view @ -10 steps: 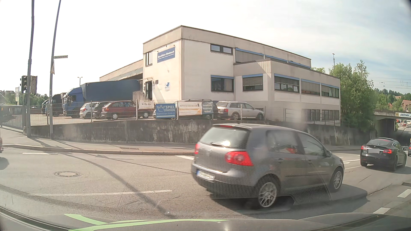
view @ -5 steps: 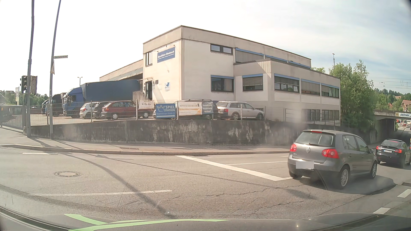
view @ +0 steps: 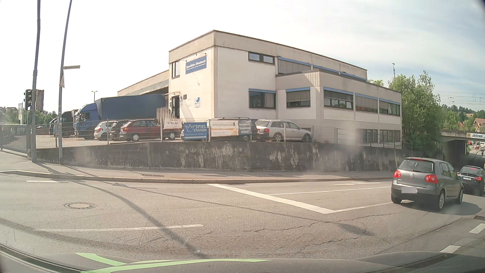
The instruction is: Follow the waypoints while adhering to traffic rules and regulations
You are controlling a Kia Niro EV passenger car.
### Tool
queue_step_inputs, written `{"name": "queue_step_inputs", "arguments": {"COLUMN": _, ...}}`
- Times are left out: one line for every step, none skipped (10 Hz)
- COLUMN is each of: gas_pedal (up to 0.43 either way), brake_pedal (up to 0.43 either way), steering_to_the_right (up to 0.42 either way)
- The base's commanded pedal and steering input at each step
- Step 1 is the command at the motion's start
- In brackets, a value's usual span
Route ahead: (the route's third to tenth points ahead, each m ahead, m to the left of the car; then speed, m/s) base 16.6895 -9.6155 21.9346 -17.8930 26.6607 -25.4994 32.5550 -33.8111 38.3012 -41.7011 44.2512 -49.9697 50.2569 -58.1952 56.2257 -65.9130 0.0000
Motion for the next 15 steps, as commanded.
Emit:
{"name": "queue_step_inputs", "arguments": {"gas_pedal": 0.0, "brake_pedal": 0.341, "steering_to_the_right": 0.416}}
{"name": "queue_step_inputs", "arguments": {"gas_pedal": 0.0, "brake_pedal": 0.341, "steering_to_the_right": 0.416}}
{"name": "queue_step_inputs", "arguments": {"gas_pedal": 0.0, "brake_pedal": 0.341, "steering_to_the_right": 0.416}}
{"name": "queue_step_inputs", "arguments": {"gas_pedal": 0.0, "brake_pedal": 0.341, "steering_to_the_right": 0.416}}
{"name": "queue_step_inputs", "arguments": {"gas_pedal": 0.0, "brake_pedal": 0.341, "steering_to_the_right": 0.416}}
{"name": "queue_step_inputs", "arguments": {"gas_pedal": 0.0, "brake_pedal": 0.341, "steering_to_the_right": 0.416}}
{"name": "queue_step_inputs", "arguments": {"gas_pedal": 0.0, "brake_pedal": 0.341, "steering_to_the_right": 0.416}}
{"name": "queue_step_inputs", "arguments": {"gas_pedal": 0.0, "brake_pedal": 0.341, "steering_to_the_right": 0.416}}
{"name": "queue_step_inputs", "arguments": {"gas_pedal": 0.0, "brake_pedal": 0.341, "steering_to_the_right": 0.416}}
{"name": "queue_step_inputs", "arguments": {"gas_pedal": 0.0, "brake_pedal": 0.341, "steering_to_the_right": 0.416}}
{"name": "queue_step_inputs", "arguments": {"gas_pedal": 0.0, "brake_pedal": 0.341, "steering_to_the_right": 0.416}}
{"name": "queue_step_inputs", "arguments": {"gas_pedal": 0.0, "brake_pedal": 0.341, "steering_to_the_right": 0.416}}
{"name": "queue_step_inputs", "arguments": {"gas_pedal": 0.0, "brake_pedal": 0.341, "steering_to_the_right": 0.416}}
{"name": "queue_step_inputs", "arguments": {"gas_pedal": 0.0, "brake_pedal": 0.341, "steering_to_the_right": 0.416}}
{"name": "queue_step_inputs", "arguments": {"gas_pedal": 0.0, "brake_pedal": 0.341, "steering_to_the_right": 0.416}}
